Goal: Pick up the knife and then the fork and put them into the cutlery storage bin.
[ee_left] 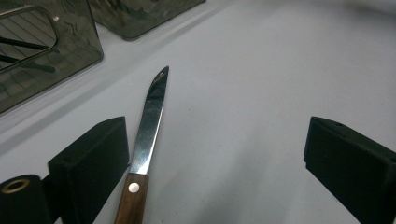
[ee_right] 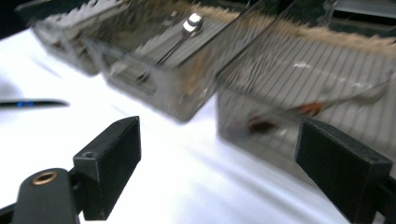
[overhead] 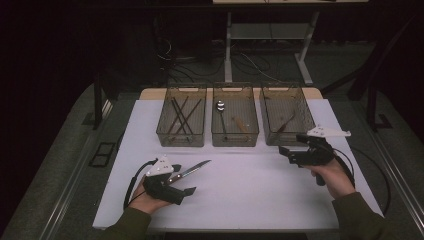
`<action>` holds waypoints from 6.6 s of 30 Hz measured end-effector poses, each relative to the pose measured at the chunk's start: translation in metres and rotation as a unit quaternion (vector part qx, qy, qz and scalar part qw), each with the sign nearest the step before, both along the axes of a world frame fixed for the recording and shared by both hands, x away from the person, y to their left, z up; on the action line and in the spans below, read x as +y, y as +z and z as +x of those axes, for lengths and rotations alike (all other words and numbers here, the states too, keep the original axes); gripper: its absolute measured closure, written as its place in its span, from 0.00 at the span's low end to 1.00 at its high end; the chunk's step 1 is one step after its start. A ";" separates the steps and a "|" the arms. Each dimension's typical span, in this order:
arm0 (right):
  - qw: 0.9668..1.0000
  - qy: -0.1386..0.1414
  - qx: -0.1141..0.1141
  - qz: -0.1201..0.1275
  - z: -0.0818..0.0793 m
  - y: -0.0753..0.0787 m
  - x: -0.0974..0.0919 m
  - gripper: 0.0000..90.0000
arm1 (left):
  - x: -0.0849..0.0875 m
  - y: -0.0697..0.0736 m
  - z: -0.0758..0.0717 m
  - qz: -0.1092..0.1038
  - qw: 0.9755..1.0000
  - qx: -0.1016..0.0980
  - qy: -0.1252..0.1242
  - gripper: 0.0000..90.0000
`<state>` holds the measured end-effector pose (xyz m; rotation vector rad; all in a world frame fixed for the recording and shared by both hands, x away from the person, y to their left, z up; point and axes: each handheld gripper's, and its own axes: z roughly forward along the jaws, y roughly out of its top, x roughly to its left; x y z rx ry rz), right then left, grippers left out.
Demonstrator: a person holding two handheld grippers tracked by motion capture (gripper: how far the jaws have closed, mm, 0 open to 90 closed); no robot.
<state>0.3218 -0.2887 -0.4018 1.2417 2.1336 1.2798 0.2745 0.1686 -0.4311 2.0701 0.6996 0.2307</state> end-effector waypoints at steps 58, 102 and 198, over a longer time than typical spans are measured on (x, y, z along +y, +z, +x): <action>0.999 0.049 0.022 0.000 -0.054 -0.036 0.006 0.16 | 0.014 -0.007 0.030 0.094 0.994 0.053 0.033 0.86; 0.970 0.146 0.081 0.178 -0.016 -0.011 0.088 0.68 | -0.113 0.035 0.007 -0.017 0.998 -0.047 -0.032 0.86; 0.991 -0.064 0.062 -0.104 0.140 0.039 -0.037 0.99 | 0.001 -0.001 0.006 -0.035 0.999 -0.011 0.001 0.00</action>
